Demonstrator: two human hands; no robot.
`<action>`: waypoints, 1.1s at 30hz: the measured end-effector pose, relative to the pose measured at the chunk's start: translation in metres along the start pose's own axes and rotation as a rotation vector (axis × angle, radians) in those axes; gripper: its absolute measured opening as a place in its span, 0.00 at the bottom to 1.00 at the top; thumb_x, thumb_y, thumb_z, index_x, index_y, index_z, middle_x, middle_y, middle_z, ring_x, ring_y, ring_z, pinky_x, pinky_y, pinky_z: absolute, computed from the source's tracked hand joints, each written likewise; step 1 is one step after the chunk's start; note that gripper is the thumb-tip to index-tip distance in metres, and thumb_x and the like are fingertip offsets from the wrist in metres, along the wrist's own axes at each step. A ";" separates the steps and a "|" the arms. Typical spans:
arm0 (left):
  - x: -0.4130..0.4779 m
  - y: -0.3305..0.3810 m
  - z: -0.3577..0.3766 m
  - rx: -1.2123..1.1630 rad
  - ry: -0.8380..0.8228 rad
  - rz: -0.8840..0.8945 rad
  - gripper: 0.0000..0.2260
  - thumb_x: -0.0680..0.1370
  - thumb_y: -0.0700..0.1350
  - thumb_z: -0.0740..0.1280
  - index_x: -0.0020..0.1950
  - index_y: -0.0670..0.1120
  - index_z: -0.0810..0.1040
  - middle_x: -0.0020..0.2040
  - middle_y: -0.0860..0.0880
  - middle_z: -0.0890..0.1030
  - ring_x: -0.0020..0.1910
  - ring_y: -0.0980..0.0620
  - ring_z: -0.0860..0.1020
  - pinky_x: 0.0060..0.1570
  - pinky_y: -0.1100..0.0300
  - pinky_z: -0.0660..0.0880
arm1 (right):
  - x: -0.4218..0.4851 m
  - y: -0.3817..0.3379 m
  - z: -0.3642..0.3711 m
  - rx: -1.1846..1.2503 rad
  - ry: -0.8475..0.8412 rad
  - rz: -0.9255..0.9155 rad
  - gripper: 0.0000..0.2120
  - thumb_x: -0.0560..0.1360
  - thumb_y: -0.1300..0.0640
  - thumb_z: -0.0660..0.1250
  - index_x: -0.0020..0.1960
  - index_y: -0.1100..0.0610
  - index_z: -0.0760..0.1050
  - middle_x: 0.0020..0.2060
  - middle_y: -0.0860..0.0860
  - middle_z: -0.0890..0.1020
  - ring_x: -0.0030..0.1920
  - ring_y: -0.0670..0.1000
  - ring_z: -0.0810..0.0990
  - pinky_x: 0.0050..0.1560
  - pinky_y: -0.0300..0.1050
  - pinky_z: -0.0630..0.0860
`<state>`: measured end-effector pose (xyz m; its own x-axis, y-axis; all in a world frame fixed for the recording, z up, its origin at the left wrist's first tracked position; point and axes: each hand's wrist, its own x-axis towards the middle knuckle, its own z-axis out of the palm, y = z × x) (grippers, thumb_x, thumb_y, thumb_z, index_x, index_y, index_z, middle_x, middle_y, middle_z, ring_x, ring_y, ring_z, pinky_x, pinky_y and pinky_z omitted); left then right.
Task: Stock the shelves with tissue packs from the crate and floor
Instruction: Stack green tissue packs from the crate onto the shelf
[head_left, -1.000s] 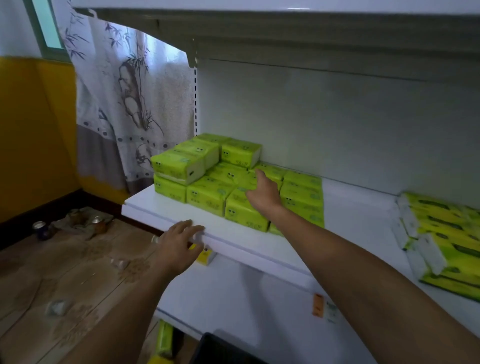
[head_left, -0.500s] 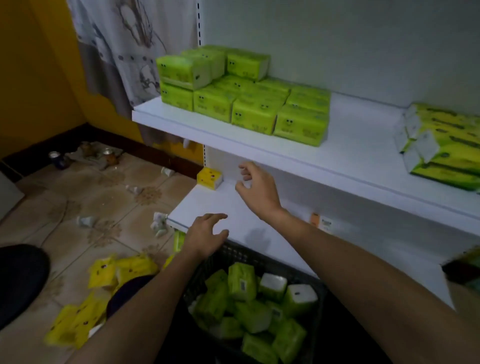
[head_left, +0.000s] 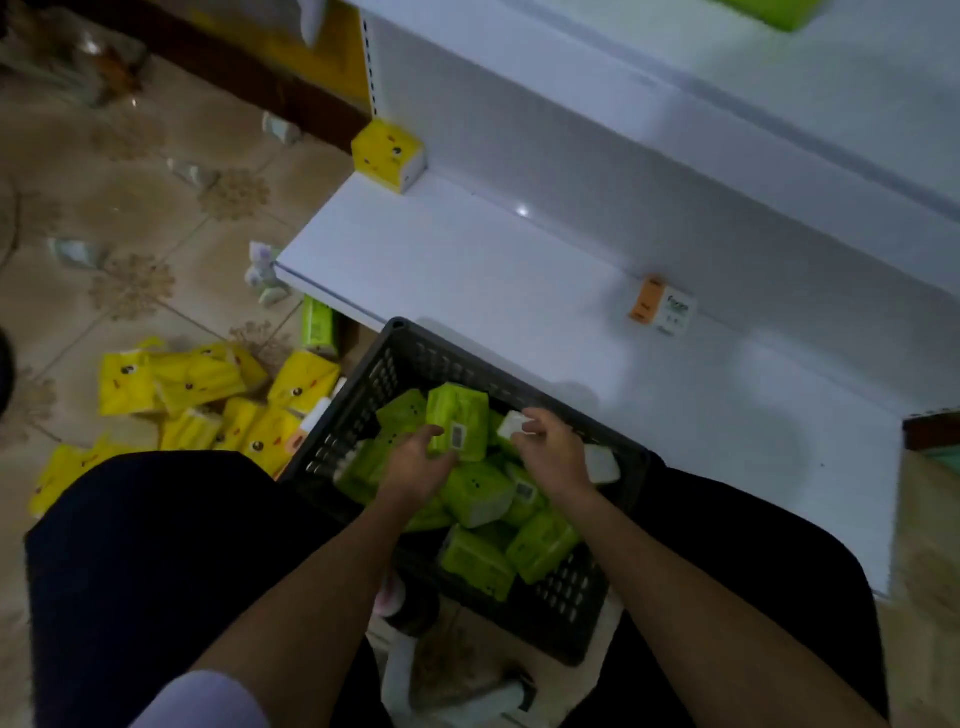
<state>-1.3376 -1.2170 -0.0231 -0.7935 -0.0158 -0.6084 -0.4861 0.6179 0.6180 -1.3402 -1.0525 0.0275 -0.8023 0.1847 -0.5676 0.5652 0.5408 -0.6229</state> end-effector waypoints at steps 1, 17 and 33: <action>0.007 -0.005 0.006 -0.006 -0.011 -0.025 0.20 0.76 0.47 0.67 0.67 0.46 0.71 0.62 0.38 0.75 0.55 0.42 0.76 0.50 0.57 0.70 | 0.006 0.007 0.005 -0.001 -0.021 0.036 0.20 0.77 0.58 0.63 0.68 0.56 0.68 0.63 0.55 0.75 0.57 0.52 0.76 0.55 0.44 0.72; 0.074 -0.046 0.059 -0.017 -0.069 -0.154 0.17 0.75 0.49 0.68 0.64 0.51 0.76 0.75 0.44 0.57 0.72 0.44 0.59 0.69 0.55 0.61 | 0.051 0.061 0.062 0.080 -0.256 0.280 0.18 0.77 0.56 0.63 0.66 0.55 0.69 0.61 0.52 0.75 0.60 0.53 0.74 0.63 0.52 0.72; 0.052 -0.048 0.059 0.437 -0.108 0.185 0.36 0.74 0.49 0.67 0.76 0.46 0.50 0.76 0.46 0.56 0.74 0.46 0.53 0.71 0.56 0.57 | 0.084 0.055 0.063 0.123 -0.136 0.308 0.28 0.76 0.55 0.65 0.73 0.55 0.59 0.67 0.56 0.71 0.63 0.57 0.72 0.56 0.46 0.71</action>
<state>-1.3333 -1.2010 -0.1142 -0.7981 0.1931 -0.5707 -0.1229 0.8751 0.4680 -1.3642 -1.0592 -0.0884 -0.5627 0.2087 -0.7999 0.8021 0.3722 -0.4671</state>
